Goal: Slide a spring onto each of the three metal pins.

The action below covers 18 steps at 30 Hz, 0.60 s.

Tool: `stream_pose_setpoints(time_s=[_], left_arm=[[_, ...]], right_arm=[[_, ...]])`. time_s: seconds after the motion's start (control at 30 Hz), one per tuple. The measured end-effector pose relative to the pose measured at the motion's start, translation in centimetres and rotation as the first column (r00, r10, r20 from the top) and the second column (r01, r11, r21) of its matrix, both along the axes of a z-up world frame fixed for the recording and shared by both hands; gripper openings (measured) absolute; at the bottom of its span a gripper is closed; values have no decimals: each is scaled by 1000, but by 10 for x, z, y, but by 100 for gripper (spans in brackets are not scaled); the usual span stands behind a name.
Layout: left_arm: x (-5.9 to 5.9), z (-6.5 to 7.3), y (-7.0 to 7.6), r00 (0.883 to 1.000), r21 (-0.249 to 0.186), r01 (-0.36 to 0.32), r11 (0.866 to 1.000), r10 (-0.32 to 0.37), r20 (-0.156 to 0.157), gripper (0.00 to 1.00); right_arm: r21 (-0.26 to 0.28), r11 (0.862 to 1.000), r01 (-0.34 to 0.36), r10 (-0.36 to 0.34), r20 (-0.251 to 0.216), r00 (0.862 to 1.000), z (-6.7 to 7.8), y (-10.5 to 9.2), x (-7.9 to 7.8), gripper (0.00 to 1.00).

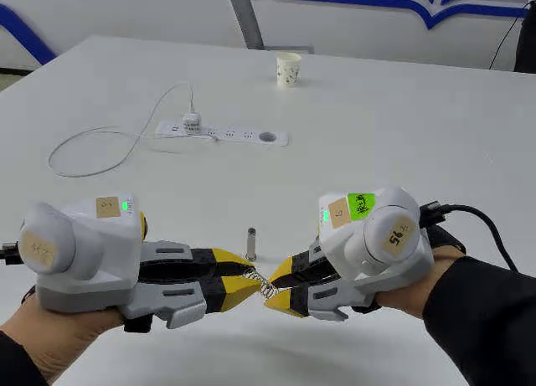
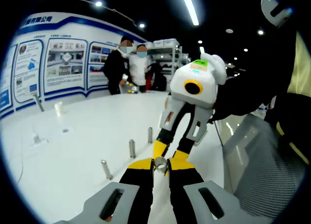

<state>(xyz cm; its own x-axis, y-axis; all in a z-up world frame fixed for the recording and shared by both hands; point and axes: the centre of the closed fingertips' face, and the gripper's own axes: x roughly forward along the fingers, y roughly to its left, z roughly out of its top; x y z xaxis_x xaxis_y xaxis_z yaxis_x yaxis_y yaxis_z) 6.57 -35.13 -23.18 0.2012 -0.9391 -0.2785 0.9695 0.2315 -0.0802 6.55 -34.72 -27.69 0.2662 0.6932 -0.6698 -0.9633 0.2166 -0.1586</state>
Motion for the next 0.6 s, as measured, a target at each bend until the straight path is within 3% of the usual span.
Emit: stream_pose_setpoints(time_s=[0.6], left_arm=[[1,7,-4,1000,-25,-2,1000,2,5,10]], right_arm=[[26,1000,15,-15,-16,1000,1,13,0,11]])
